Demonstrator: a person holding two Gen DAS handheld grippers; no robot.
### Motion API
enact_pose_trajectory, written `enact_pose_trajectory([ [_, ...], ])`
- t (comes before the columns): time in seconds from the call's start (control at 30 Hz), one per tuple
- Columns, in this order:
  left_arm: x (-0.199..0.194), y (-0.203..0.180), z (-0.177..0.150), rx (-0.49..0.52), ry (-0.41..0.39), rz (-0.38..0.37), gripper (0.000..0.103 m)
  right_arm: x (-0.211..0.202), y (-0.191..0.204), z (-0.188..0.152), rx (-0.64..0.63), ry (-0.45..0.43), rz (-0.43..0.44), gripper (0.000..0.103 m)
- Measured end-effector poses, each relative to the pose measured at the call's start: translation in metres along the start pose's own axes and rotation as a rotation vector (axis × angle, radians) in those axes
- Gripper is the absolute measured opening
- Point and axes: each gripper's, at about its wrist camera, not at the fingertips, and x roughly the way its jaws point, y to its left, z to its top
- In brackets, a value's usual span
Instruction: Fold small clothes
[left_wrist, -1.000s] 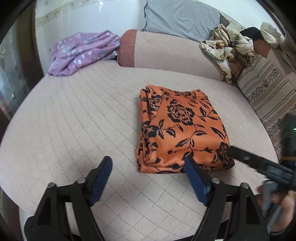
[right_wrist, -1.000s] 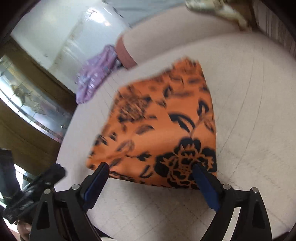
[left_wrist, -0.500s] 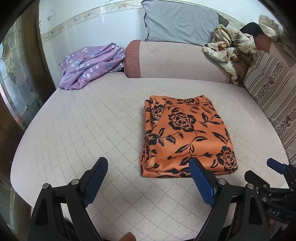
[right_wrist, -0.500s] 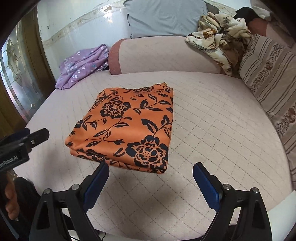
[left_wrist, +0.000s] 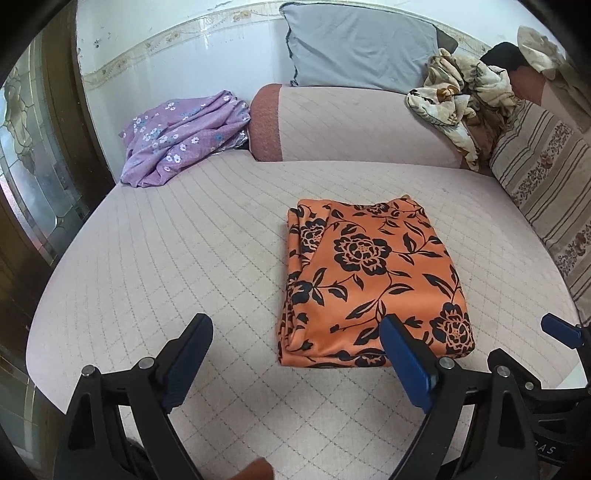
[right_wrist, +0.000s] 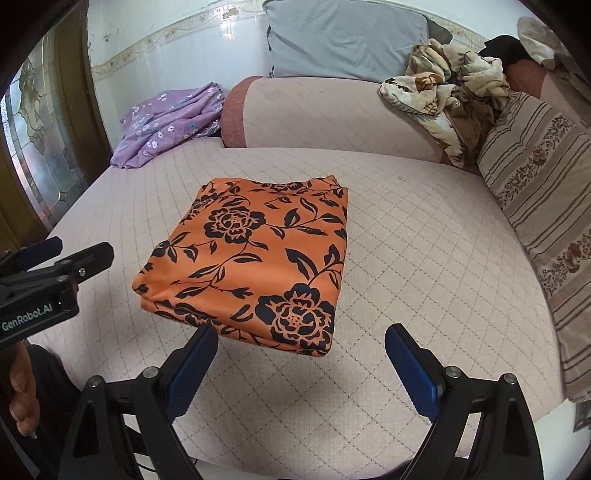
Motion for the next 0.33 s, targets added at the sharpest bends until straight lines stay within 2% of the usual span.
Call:
enact_pose_trajectory([
  [0.2,0.008,-0.002,0.0047,-0.009,0.01,-0.011,0.092,0.0037,0.002,0.0056,-0.001,0.001,-0.011,0.094],
  [0.27,0.0076,-0.0035,0.0061,-0.007,-0.013,-0.034,0.092,0.0064,0.0025,0.0069,-0.002,0.004,-0.011,0.094],
  [0.33,0.0075,-0.0056,0.0095,-0.003,-0.03,-0.02,0.092,0.0091,0.0028,0.008,-0.002,0.007,-0.01,0.094],
])
